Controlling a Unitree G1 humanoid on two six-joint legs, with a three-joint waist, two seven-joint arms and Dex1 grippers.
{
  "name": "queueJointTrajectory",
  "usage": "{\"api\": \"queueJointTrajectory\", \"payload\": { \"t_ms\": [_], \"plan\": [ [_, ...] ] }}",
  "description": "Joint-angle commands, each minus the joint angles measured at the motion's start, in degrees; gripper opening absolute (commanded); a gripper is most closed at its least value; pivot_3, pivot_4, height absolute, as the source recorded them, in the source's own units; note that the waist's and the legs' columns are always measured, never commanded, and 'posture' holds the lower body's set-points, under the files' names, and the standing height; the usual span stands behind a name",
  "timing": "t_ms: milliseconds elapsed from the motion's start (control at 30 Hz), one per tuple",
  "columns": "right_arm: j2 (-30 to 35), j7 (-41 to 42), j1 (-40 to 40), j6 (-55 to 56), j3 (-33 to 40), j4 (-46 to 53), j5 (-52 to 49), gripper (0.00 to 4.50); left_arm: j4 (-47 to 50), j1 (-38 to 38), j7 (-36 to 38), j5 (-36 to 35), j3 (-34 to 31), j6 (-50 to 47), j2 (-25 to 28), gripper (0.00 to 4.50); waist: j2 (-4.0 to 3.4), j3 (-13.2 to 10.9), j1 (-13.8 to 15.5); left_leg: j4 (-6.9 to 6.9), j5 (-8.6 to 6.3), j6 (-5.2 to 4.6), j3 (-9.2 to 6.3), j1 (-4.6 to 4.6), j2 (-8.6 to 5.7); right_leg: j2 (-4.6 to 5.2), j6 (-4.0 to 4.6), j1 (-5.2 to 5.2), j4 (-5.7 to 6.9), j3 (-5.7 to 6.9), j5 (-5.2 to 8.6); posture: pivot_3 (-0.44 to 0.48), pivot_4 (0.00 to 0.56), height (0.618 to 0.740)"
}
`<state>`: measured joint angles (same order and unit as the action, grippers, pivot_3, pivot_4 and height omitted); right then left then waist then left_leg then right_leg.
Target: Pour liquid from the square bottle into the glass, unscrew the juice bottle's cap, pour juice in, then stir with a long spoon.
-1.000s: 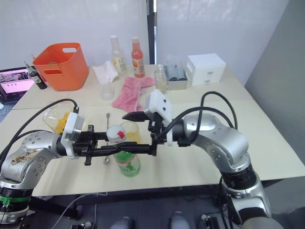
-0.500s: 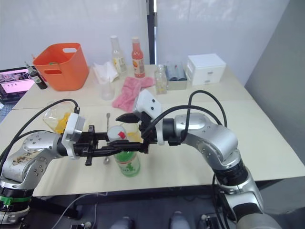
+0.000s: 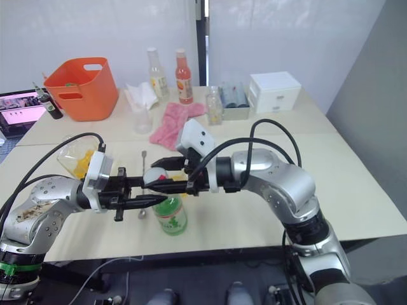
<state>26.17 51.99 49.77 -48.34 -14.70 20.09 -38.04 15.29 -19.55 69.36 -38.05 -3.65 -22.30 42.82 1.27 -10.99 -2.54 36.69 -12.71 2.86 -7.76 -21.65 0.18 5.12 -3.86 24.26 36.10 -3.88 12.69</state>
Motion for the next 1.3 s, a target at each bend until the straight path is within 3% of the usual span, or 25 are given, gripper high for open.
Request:
{"api": "queueJointTrajectory", "payload": {
  "t_ms": [33,133,267,400,600,700,833,867,967,1067,1300],
  "plan": [
    [0.02,15.66,2.8,8.34,-1.12,-5.82,-1.02,1.67,-0.11,0.33,0.12,1.6,0.76,0.39,0.35,1.4,0.0,0.0,0.02,0.0,0.0,0.0,0.0,0.01,0.0,0.0,0.0,-0.01,0.0,0.0,0.0,0.0,0.15,0.739],
    [-0.43,24.12,4.66,11.81,-1.73,-12.74,-0.41,1.67,-0.03,0.28,0.08,1.61,1.18,0.57,0.22,1.4,0.0,0.0,-0.11,0.0,0.0,0.0,0.0,-0.02,0.0,0.01,-0.01,-0.01,-0.04,0.0,0.0,0.0,0.15,0.739],
    [-3.38,39.23,14.26,23.55,-7.52,-31.18,6.35,1.67,0.7,0.3,0.15,1.53,1.45,0.85,0.29,1.4,-0.01,-0.01,-0.45,-0.01,-0.02,-0.03,0.01,-0.01,0.0,0.0,0.03,0.01,-0.03,0.0,-0.01,0.0,0.15,0.739],
    [-3.11,40.51,21.31,30.77,-15.28,-42.22,4.33,1.67,0.95,0.34,0.12,1.64,1.61,0.99,0.19,1.4,-0.01,-0.01,-0.67,-0.03,-0.02,-0.02,0.0,0.0,-0.01,0.01,0.05,0.0,-0.02,0.0,-0.02,0.0,0.15,0.739],
    [-1.2,40.51,25.16,32.63,-20.7,-44.59,-2.18,1.67,1.79,1.2,-0.34,1.68,1.14,0.94,0.31,1.4,-0.01,-0.01,-0.48,-0.03,-0.02,-0.02,0.0,0.02,-0.02,0.02,0.26,0.0,-0.01,0.0,-0.15,0.0,0.15,0.739],
    [-1.26,40.51,25.59,30.35,-18.47,-44.37,-4.51,3.1,1.96,1.53,-0.99,1.68,0.98,0.77,0.18,1.4,-0.02,-0.01,-0.56,-0.03,-0.02,-0.02,-0.01,0.02,-0.01,0.02,0.26,0.0,0.0,0.0,-0.15,0.0,0.15,0.739],
    [-0.47,40.51,25.31,23.4,-11.28,-42.19,-9.17,4.4,2.35,1.88,-1.49,1.48,0.87,0.62,0.17,1.4,-0.02,-0.01,-0.39,-0.03,-0.02,-0.02,-0.02,-0.04,-0.02,0.02,0.38,0.05,0.01,0.0,-0.22,0.0,0.15,0.739],
    [-0.03,40.37,24.53,22.0,-8.92,-40.73,-9.38,4.49,2.31,1.95,-1.53,1.61,0.9,0.72,0.22,1.4,-0.01,-0.01,-0.3,-0.03,-0.02,-0.02,-0.01,-0.03,-0.02,0.02,0.38,0.04,0.0,0.0,-0.22,0.0,0.15,0.739],
    [2.42,35.65,20.5,16.32,-1.57,-31.86,-12.14,4.49,2.12,1.93,-1.61,1.59,0.94,0.75,0.28,1.4,-0.01,-0.01,0.05,-0.03,-0.02,-0.02,-0.01,-0.04,-0.02,0.03,0.38,0.04,-0.01,0.0,-0.22,0.0,0.15,0.739],
    [4.52,25.53,14.46,11.53,2.99,-19.61,-12.33,4.49,1.85,1.74,-1.64,1.5,1.02,0.7,0.16,1.4,-0.01,0.0,0.07,-0.03,-0.02,-0.02,-0.01,-0.05,-0.02,0.02,0.37,0.04,-0.02,0.0,-0.22,0.0,0.15,0.739],
    [5.23,-6.45,0.59,-3.79,9.84,5.3,-11.85,4.49,-0.49,-0.05,-0.58,1.53,1.1,0.69,0.29,1.4,0.0,0.0,0.03,-0.03,-0.02,-0.02,-0.01,-0.03,-0.01,0.02,0.0,0.05,0.03,0.0,0.01,0.0,0.15,0.739]
  ]
}}
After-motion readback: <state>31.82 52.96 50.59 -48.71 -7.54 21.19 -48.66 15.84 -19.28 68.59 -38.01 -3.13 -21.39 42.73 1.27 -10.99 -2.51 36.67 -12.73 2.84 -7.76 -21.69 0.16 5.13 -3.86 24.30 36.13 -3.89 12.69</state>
